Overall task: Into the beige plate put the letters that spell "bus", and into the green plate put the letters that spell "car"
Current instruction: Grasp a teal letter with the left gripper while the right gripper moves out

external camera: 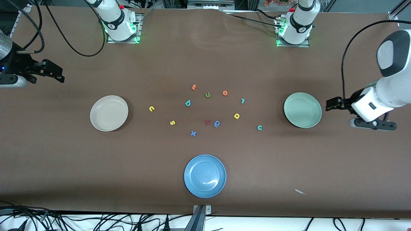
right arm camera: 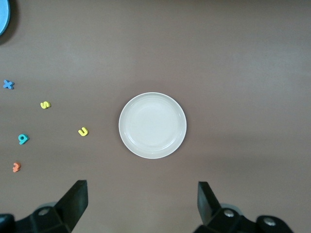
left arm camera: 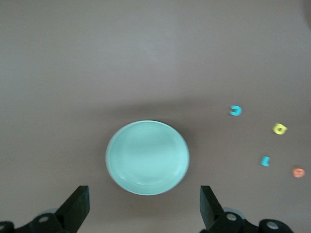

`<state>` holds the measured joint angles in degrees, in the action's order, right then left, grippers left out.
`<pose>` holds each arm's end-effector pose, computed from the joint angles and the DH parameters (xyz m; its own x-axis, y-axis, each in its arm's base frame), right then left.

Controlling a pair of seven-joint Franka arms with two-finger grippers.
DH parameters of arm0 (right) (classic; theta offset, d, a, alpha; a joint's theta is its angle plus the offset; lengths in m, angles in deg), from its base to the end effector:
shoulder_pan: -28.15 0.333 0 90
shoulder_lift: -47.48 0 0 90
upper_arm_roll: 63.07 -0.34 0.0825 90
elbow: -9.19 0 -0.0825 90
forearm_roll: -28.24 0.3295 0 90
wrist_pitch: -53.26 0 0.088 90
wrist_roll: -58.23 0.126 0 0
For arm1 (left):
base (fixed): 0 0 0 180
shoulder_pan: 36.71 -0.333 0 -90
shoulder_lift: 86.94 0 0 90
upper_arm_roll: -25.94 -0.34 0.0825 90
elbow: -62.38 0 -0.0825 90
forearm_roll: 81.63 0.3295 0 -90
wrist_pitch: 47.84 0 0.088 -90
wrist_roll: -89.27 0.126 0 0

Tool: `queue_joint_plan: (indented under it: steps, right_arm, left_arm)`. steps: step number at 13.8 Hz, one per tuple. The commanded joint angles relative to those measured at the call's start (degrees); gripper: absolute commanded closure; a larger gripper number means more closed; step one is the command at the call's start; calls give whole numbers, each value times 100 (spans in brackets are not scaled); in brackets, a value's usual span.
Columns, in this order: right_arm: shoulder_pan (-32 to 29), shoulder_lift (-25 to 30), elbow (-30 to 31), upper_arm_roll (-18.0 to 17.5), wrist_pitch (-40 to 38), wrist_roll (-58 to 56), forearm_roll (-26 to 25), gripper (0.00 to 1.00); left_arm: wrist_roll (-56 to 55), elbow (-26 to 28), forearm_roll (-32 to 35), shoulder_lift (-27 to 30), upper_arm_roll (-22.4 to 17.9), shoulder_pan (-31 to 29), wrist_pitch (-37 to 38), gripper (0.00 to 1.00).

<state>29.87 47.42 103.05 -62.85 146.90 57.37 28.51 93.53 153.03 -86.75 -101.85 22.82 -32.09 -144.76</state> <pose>0.5044 0.0138 0.6063 0.9992 0.0409 -0.0048 0.0409 -0.9992 -0.0048 0.5743 -0.0286 0.4941 0.9855 -0.0889 -0.1444 -0.0774 -0.9935 0.0830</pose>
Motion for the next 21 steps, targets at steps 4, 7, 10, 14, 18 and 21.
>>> queue_joint_plan:
  steps: [4,7,10,14,18,21]
  right_arm:
    - [-15,-30,-96,14,-92,-19,78,0]
    - [-32,-38,-96,22,-92,-28,78,0]
    - [-41,-38,-96,31,-92,-28,78,0]
    - [-41,-38,-105,40,-92,-28,78,0]
    - [-58,-38,-105,58,-101,-37,78,0]
    - [-67,-47,-105,58,-92,-28,78,0]
  left_arm:
    - [-819,330,-561,-81,66,363,7,0]
    - [-1434,382,-587,-318,66,749,-89,0]
    - [-2242,627,-614,-512,75,1215,-693,0]
    - [-2535,1505,-1140,-512,127,1576,-1784,0]
    - [-2816,2174,-1211,-512,399,1762,-2531,0]
    - [-3009,2648,-1211,-530,610,1788,-3189,4]
